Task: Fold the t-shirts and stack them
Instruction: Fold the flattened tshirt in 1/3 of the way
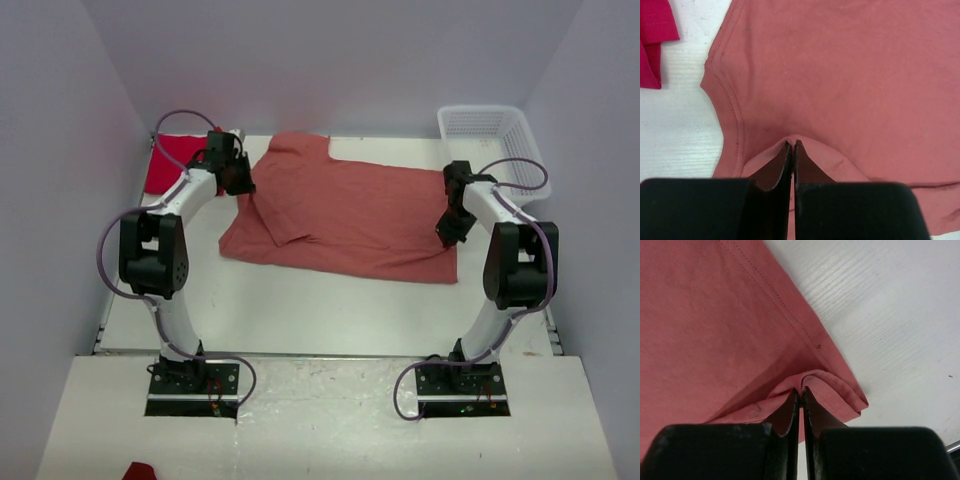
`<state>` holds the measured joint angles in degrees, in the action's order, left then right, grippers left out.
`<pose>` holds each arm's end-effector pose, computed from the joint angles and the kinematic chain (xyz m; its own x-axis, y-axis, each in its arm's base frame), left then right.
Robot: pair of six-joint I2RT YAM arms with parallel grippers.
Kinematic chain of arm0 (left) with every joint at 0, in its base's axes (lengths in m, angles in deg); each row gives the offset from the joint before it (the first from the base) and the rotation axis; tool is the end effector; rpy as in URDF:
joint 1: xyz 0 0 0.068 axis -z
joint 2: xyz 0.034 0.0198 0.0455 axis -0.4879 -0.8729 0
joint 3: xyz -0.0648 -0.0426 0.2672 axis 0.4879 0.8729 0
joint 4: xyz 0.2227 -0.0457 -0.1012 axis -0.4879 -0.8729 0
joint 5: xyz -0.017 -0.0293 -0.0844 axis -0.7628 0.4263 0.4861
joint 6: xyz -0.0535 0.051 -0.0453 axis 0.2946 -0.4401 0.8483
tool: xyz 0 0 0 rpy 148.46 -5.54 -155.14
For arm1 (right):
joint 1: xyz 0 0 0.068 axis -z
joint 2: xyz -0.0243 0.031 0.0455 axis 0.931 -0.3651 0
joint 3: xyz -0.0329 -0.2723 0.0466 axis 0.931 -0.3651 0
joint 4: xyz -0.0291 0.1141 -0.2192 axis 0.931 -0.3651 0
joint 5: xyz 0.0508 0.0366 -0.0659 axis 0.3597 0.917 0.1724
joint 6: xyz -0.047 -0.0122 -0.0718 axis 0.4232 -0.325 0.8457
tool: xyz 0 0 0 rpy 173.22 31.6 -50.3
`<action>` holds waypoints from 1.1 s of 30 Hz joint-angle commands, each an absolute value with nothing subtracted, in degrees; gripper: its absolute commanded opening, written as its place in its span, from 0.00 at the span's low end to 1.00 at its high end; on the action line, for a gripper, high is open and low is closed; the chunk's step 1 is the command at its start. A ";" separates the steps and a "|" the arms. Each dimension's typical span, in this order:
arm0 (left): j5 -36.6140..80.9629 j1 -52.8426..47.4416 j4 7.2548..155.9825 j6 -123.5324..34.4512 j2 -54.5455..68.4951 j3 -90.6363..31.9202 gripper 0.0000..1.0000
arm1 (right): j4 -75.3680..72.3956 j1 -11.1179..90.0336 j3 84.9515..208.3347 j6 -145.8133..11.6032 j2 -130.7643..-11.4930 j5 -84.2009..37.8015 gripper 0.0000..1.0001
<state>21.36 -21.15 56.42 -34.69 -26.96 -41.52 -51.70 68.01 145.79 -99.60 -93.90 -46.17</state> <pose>0.4388 -0.0722 0.2128 -0.7681 -0.2573 -0.5863 -0.0602 0.9407 -0.3339 0.3422 -0.0168 0.1696 -0.7384 0.6036 -0.3007 0.6521 0.7528 -0.0900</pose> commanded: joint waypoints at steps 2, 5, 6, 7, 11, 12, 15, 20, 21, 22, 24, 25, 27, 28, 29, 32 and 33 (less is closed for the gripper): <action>20.25 -21.11 59.39 -35.03 -28.36 -44.73 0.11 | -49.50 68.32 147.91 -98.17 -95.16 -45.61 0.09; 21.46 -21.11 63.77 -35.99 -27.66 -43.50 0.68 | -48.27 68.32 149.22 -97.38 -95.69 -46.13 0.51; 21.99 -20.94 65.17 -36.60 -26.70 -43.41 0.79 | -48.52 68.32 150.28 -97.64 -95.78 -46.48 0.67; 22.70 -20.94 69.19 -37.30 -25.82 -43.15 0.86 | -48.88 68.32 151.68 -97.38 -95.87 -49.97 0.80; 21.91 -20.85 76.25 -41.26 -19.94 -44.46 1.00 | -52.39 65.60 163.00 -94.75 -94.74 -57.11 0.84; 21.65 -20.85 77.57 -41.53 -16.44 -44.46 1.00 | -52.83 64.38 164.25 -93.87 -94.03 -58.08 0.84; 19.46 -20.32 76.63 -38.82 -9.57 -43.59 1.00 | -54.06 62.88 165.85 -91.67 -88.85 -57.31 0.85; 26.86 -19.53 67.04 -29.15 -3.67 -35.46 0.98 | -52.14 57.70 154.03 -92.02 -76.38 -50.89 0.86; 28.40 -19.36 65.73 -28.27 -1.31 -32.37 0.95 | -51.87 54.82 152.06 -92.98 -72.01 -50.71 0.85; 28.50 -18.31 65.28 -27.48 0.10 -29.20 0.86 | -52.13 53.48 150.22 -93.77 -69.87 -50.62 0.84; 27.89 -16.29 64.41 -28.52 3.97 -20.23 0.74 | -51.78 50.40 145.47 -94.48 -63.48 -48.87 0.79; 26.32 -15.58 63.61 -29.13 4.59 -18.29 0.57 | -51.78 49.70 142.93 -94.83 -61.44 -48.34 0.76; 23.60 -12.70 62.20 -31.07 6.61 -13.89 0.34 | -51.17 48.55 140.80 -94.05 -55.91 -44.75 0.37; 20.10 -11.55 61.68 -31.68 6.88 -13.01 0.12 | -51.51 48.55 139.49 -94.48 -54.23 -44.64 0.17; 18.67 -10.58 59.93 -32.82 6.97 -12.39 0.03 | -51.86 48.55 138.87 -94.91 -52.64 -44.81 0.00; 16.54 -7.76 60.61 -32.74 6.80 -10.28 0.00 | -52.83 48.63 138.07 -94.92 -48.68 -44.90 0.00; 17.07 -6.45 61.05 -32.65 6.53 -9.84 0.00 | -53.97 48.63 138.24 -94.75 -48.50 -44.99 0.07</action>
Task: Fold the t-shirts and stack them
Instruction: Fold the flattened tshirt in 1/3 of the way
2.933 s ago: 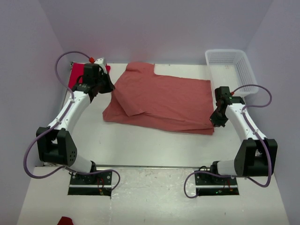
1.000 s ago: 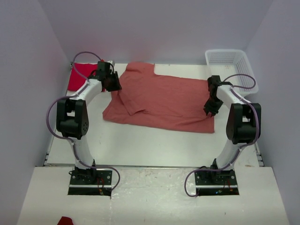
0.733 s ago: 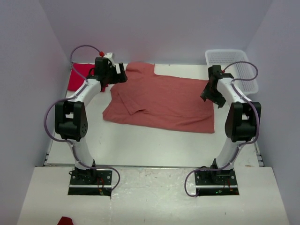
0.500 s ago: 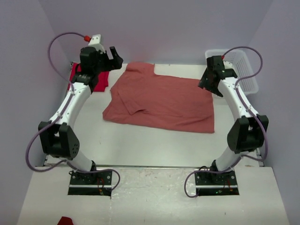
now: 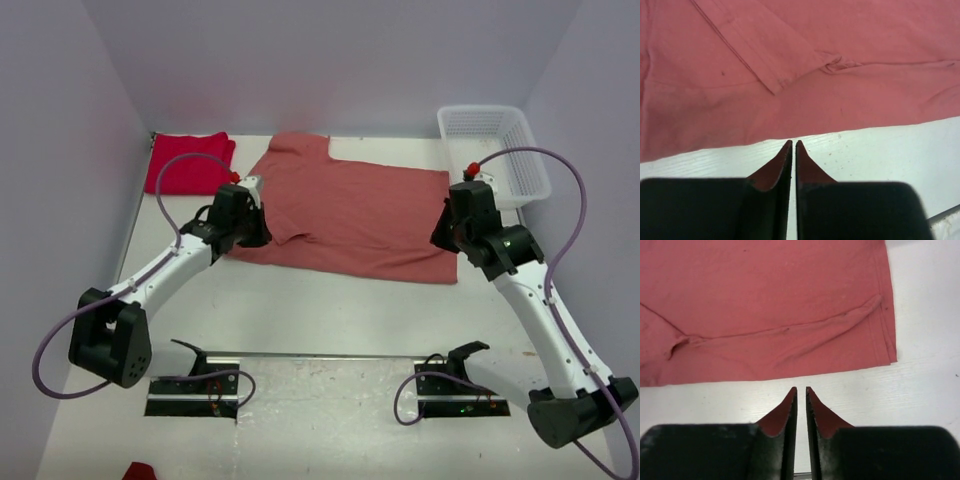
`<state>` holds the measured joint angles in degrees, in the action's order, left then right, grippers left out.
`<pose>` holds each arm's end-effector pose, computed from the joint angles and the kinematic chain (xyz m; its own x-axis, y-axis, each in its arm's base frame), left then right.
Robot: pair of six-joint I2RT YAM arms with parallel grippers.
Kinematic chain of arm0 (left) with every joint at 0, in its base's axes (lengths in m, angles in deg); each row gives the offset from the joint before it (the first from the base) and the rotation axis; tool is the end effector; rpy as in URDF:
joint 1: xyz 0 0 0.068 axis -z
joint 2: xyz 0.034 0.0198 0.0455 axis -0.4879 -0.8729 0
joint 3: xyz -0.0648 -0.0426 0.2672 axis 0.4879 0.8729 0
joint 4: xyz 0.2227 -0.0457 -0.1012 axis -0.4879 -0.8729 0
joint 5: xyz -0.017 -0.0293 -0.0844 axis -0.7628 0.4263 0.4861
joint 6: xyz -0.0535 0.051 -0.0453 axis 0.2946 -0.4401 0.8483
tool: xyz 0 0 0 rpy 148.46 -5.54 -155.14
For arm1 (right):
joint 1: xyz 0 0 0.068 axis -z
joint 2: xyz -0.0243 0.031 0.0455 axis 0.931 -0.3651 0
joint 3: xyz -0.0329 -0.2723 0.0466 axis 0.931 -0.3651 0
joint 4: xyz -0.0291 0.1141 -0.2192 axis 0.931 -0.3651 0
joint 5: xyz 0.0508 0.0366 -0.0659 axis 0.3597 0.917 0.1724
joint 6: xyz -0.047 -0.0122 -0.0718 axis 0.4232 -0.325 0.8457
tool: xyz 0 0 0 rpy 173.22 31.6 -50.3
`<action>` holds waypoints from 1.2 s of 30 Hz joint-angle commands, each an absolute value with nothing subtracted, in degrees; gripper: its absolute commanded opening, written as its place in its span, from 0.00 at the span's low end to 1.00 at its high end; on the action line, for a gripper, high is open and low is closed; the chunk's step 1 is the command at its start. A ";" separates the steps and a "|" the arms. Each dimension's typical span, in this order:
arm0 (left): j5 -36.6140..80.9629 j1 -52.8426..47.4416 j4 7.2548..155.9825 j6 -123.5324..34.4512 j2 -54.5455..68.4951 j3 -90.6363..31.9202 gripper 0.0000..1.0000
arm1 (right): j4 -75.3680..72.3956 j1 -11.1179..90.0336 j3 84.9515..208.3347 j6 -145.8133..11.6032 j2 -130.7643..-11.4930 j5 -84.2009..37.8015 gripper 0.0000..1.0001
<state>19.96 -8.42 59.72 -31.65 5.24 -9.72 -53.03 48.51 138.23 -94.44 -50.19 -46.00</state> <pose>0.2802 -0.1150 0.2294 -0.7707 -0.1481 -0.6197 0.1142 0.9247 -0.3631 0.2066 0.0542 0.3306 -0.6389 0.3434 -0.6884 0.2426 0.9391 0.2434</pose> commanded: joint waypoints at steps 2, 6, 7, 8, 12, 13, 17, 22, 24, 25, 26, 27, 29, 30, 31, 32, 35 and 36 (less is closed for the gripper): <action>16.11 -4.95 61.93 -31.69 5.22 -9.48 0.19 | -54.76 48.55 138.68 -94.13 -48.23 -43.94 0.20; 12.61 -0.99 63.43 -30.46 2.23 -9.22 0.40 | -55.38 48.55 138.25 -93.78 -47.53 -44.20 0.31; 12.33 -0.64 63.95 -30.46 0.48 -9.39 0.41 | -55.30 48.55 138.07 -93.52 -47.09 -44.11 0.33; 11.98 -0.20 64.13 -30.46 -0.32 -9.57 0.41 | -55.30 48.55 137.98 -93.43 -46.91 -44.11 0.34; 9.88 0.77 64.49 -30.46 -5.24 -11.41 0.51 | -54.95 48.55 137.28 -92.81 -46.21 -44.37 0.37; 9.17 0.94 64.66 -30.63 -6.73 -12.46 0.51 | -54.94 48.55 137.19 -92.55 -46.12 -44.46 0.38; 4.70 1.74 64.14 -30.90 -9.46 -14.93 0.51 | -54.42 48.55 136.49 -91.93 -46.21 -44.29 0.38; 1.00 1.91 64.13 -31.95 -13.06 -18.53 0.51 | -53.45 48.55 135.70 -91.49 -47.53 -44.46 0.38; 0.29 2.00 64.13 -32.21 -14.38 -20.02 0.51 | -52.84 48.55 135.43 -91.23 -48.14 -44.37 0.38; 0.29 1.91 64.13 -32.21 -15.43 -20.38 0.51 | -52.75 48.55 135.43 -91.23 -48.32 -44.46 0.38; 0.20 2.00 64.22 -32.30 -15.96 -20.64 0.51 | -52.57 48.55 135.35 -91.14 -48.41 -44.38 0.38; -0.06 2.00 64.31 -32.39 -16.58 -21.25 0.51 | -52.48 48.55 135.43 -91.14 -48.58 -44.46 0.38; -0.41 1.91 64.14 -32.48 -18.34 -21.87 0.51 | -52.22 48.72 135.43 -90.79 -48.41 -44.73 0.39; -0.76 2.00 64.05 -32.48 -19.39 -22.49 0.51 | -52.22 48.72 135.61 -90.79 -48.49 -44.90 0.39; -0.85 1.91 63.87 -32.48 -19.83 -22.84 0.51 | -52.13 48.72 135.70 -90.70 -48.58 -45.25 0.39; -0.94 1.91 63.78 -32.39 -20.36 -23.37 0.51 | -52.04 48.81 135.61 -90.44 -48.67 -45.17 0.39; -1.82 2.00 62.99 -31.87 -21.77 -24.07 0.51 | -51.87 49.33 135.35 -90.35 -49.29 -44.91 0.39; -1.99 2.00 62.82 -31.86 -22.20 -24.07 0.51 | -51.69 49.51 135.17 -90.26 -49.37 -44.64 0.39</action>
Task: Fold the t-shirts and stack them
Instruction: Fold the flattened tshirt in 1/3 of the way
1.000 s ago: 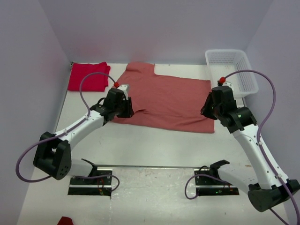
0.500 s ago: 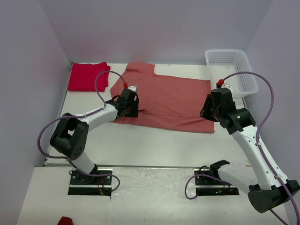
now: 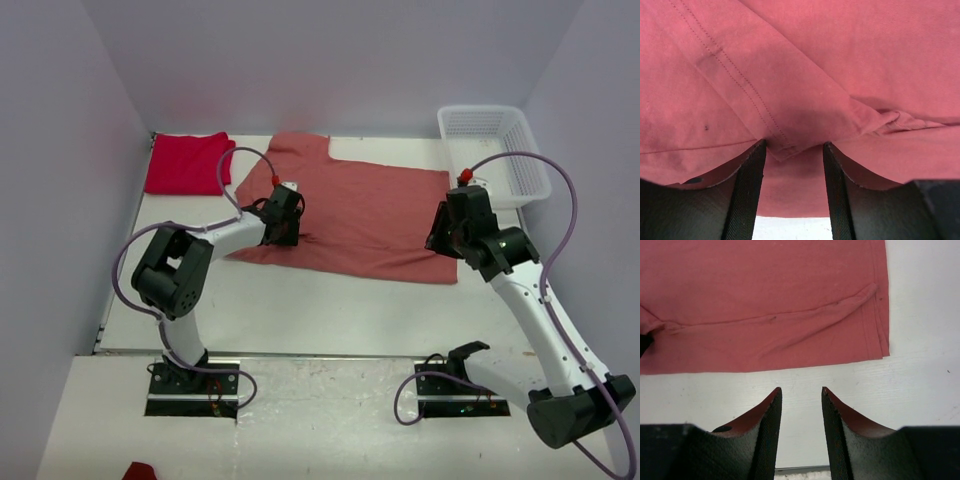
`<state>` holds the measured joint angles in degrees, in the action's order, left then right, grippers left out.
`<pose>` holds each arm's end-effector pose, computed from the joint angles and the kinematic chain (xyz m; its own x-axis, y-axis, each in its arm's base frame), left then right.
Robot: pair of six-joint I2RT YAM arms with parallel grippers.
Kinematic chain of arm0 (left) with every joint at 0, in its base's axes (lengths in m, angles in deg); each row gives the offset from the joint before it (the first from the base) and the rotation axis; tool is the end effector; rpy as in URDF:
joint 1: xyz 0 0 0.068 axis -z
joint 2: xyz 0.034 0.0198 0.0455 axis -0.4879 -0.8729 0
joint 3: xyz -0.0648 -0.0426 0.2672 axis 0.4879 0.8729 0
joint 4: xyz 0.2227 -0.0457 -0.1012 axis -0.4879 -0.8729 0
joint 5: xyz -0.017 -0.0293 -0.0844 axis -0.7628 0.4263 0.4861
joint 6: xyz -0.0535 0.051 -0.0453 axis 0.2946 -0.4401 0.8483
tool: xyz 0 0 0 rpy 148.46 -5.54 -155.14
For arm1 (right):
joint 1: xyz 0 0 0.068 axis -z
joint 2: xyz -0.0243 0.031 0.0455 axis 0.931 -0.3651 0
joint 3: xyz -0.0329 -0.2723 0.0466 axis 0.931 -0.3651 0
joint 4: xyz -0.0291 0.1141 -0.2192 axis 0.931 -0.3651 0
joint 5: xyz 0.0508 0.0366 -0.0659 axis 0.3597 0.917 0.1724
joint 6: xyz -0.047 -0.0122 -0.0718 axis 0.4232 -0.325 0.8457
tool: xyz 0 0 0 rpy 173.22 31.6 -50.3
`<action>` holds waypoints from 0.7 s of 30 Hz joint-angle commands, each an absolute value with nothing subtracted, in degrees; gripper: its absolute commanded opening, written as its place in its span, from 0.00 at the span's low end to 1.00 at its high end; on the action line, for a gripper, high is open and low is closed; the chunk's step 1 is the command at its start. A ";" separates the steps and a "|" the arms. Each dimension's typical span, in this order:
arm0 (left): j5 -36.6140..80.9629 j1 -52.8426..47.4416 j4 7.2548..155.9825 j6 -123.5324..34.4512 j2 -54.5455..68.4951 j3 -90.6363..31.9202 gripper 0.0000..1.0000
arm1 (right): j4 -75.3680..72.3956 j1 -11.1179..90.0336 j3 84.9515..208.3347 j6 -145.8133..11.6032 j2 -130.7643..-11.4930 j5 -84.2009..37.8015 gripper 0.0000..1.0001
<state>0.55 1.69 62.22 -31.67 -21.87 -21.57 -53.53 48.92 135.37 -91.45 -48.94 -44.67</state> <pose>0.3378 -0.1815 0.1476 -0.8186 0.0205 -0.5740 0.0584 0.9971 -0.0477 0.2005 0.0522 0.3172 -0.6810 0.2902 -0.6723 0.2086 0.9570 0.2018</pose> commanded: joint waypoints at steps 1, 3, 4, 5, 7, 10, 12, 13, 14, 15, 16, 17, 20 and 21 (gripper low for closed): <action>-2.52 1.91 62.90 -31.78 -22.38 -24.25 0.51 | -51.34 49.60 135.00 -90.35 -49.55 -44.38 0.39; -2.87 1.91 62.38 -31.69 -23.00 -24.51 0.50 | -50.99 49.86 134.64 -90.26 -49.37 -43.94 0.39; -3.13 1.91 62.12 -31.69 -23.17 -24.69 0.49 | -50.90 49.86 134.64 -90.35 -49.37 -43.85 0.40; -3.40 1.91 62.03 -31.60 -23.35 -24.86 0.47 | -50.81 49.95 134.47 -90.35 -49.37 -43.85 0.40; -3.75 1.91 62.20 -31.42 -23.35 -24.78 0.43 | -50.64 50.04 134.38 -90.17 -49.55 -43.85 0.39; -4.19 1.91 62.03 -31.34 -23.53 -25.13 0.35 | -50.46 50.13 134.03 -90.26 -49.81 -43.67 0.39; -4.28 1.91 61.76 -31.34 -23.88 -25.39 0.31 | -50.55 50.13 133.85 -90.35 -49.82 -43.67 0.39; -4.45 1.91 61.59 -31.34 -24.05 -25.57 0.27 | -50.46 50.21 133.76 -90.35 -49.81 -43.67 0.39; -4.46 1.91 61.50 -31.34 -24.05 -25.65 0.26 | -50.37 50.30 133.59 -90.35 -49.73 -43.67 0.40; -4.37 1.91 61.50 -31.25 -23.97 -25.66 0.25 | -50.29 50.22 133.59 -90.35 -49.73 -43.59 0.40; -4.37 1.91 61.58 -31.25 -23.88 -25.66 0.23 | -50.29 50.22 133.59 -90.26 -49.81 -43.58 0.40; -4.37 1.91 61.59 -31.16 -23.44 -25.57 0.21 | -50.29 50.22 133.50 -90.35 -49.99 -43.58 0.40; -4.54 1.91 61.50 -31.33 -22.65 -25.83 0.19 | -49.94 50.30 133.06 -90.52 -50.60 -43.32 0.40; -4.54 1.91 61.32 -31.51 -22.47 -25.92 0.18 | -49.67 50.30 132.97 -90.61 -50.78 -42.89 0.40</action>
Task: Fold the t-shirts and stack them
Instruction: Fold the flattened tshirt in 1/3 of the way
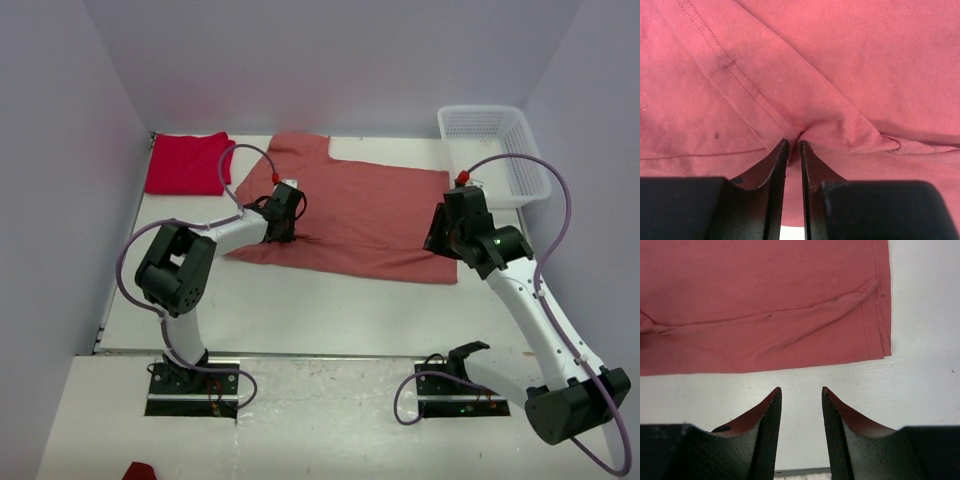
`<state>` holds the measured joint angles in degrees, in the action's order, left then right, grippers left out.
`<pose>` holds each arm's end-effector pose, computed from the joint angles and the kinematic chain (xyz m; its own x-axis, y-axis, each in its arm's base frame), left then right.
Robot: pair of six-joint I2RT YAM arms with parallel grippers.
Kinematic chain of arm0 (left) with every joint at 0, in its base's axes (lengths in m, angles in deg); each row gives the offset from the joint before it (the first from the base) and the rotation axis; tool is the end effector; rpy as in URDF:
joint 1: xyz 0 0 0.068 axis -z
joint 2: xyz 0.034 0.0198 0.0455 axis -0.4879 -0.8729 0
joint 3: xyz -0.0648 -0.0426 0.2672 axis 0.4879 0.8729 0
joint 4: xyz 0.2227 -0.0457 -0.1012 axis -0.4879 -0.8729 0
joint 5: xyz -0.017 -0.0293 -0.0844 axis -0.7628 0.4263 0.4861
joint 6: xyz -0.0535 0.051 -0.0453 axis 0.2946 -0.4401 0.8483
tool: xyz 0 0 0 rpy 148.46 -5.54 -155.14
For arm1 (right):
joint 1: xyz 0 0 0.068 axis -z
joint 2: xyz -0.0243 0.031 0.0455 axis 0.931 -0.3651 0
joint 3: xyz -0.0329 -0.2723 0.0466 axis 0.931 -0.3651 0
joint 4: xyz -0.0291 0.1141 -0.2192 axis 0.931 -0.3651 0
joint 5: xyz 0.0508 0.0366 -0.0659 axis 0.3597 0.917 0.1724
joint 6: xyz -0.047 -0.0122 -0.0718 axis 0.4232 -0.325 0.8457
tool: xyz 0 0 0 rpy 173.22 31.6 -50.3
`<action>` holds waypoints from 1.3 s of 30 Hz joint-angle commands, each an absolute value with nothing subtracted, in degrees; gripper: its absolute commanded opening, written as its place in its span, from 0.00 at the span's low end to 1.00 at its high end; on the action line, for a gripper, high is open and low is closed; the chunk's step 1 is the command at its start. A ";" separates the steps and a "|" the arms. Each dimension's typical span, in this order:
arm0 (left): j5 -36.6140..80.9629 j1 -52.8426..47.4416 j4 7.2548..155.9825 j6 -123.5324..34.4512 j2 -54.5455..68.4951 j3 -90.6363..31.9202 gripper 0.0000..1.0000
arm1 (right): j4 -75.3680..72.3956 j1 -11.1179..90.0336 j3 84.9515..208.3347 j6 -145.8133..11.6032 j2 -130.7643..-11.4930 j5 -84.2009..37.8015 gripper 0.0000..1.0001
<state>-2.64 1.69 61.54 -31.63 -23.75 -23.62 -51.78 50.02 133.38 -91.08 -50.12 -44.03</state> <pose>0.3460 -0.1817 0.1462 -0.8097 0.0214 -0.5864 0.0283 0.9996 -0.0027 0.2072 0.0511 0.3049 -0.6963 0.2919 -0.6557 0.2205 0.9564 0.1916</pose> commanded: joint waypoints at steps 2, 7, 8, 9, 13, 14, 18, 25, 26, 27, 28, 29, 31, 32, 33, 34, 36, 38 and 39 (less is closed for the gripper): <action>-4.98 1.91 60.62 -31.77 -22.38 -26.71 0.17 | -49.32 50.30 132.71 -90.70 -50.95 -42.71 0.40; -5.33 1.91 59.21 -32.13 -22.56 -29.17 0.15 | -49.14 50.30 132.62 -90.70 -51.57 -42.79 0.40; -5.25 1.91 59.13 -32.13 -22.47 -29.52 0.15 | -49.06 50.30 132.53 -90.53 -51.66 -42.79 0.40; -5.16 1.91 59.04 -32.13 -22.47 -29.87 0.15 | -48.97 50.30 132.45 -90.52 -51.83 -42.79 0.40; -5.07 1.91 58.25 -32.39 -22.56 -32.33 0.15 | -48.97 50.30 132.27 -90.44 -52.45 -42.97 0.40; -5.16 1.91 58.16 -32.56 -22.91 -32.94 0.15 | -48.97 50.30 132.36 -90.35 -52.45 -42.88 0.40; -4.72 1.91 57.54 -33.27 -24.84 -36.81 0.16 | -48.70 50.39 132.53 -90.00 -52.63 -43.06 0.40; 5.38 1.91 68.85 -42.57 -33.61 -45.60 0.16 | -46.86 50.48 130.16 -90.00 -53.33 -42.01 0.40; 4.95 1.91 68.10 -42.76 -35.11 -47.52 0.16 | -46.51 50.39 129.99 -90.00 -53.59 -41.22 0.40; 2.86 1.91 66.35 -41.80 -36.43 -51.80 0.16 | -46.85 50.39 130.33 -90.00 -53.77 -40.34 0.40; 0.49 1.91 59.54 -40.05 -37.67 -53.76 0.15 | -47.38 50.48 130.60 -90.17 -53.86 -40.33 0.40; -1.71 2.00 56.61 -38.04 -37.07 -54.74 0.19 | -47.82 50.39 130.77 -89.91 -53.68 -40.42 0.40; -6.19 2.70 55.70 -34.34 -30.78 -49.24 0.44 | -47.56 50.48 129.99 -89.56 -52.10 -41.21 0.40; -8.48 3.14 56.31 -33.45 -27.95 -46.25 0.57 | -47.47 50.48 129.90 -89.47 -51.75 -41.73 0.40; -11.72 3.49 58.23 -33.27 -22.96 -40.13 0.61 | -47.12 50.57 129.81 -89.38 -51.40 -41.65 0.40; -13.06 3.41 58.25 -32.66 -21.00 -37.72 0.61 | -46.95 50.57 129.89 -89.47 -51.48 -41.39 0.40; -14.38 3.23 57.72 -31.34 -17.83 -32.28 0.61 | -46.86 50.57 130.24 -89.65 -51.83 -40.51 0.40; -15.09 3.23 55.61 -30.63 -14.75 -28.84 0.56 | -46.77 50.57 130.34 -89.73 -52.19 -40.07 0.40; -14.83 3.23 54.39 -29.94 -13.35 -27.95 0.50 | -46.77 50.65 130.16 -89.82 -52.19 -40.16 0.40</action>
<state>-10.25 3.07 56.12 -32.90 -17.41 -30.70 -48.62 50.30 129.79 -90.44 -52.79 -41.21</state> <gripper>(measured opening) 0.518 0.397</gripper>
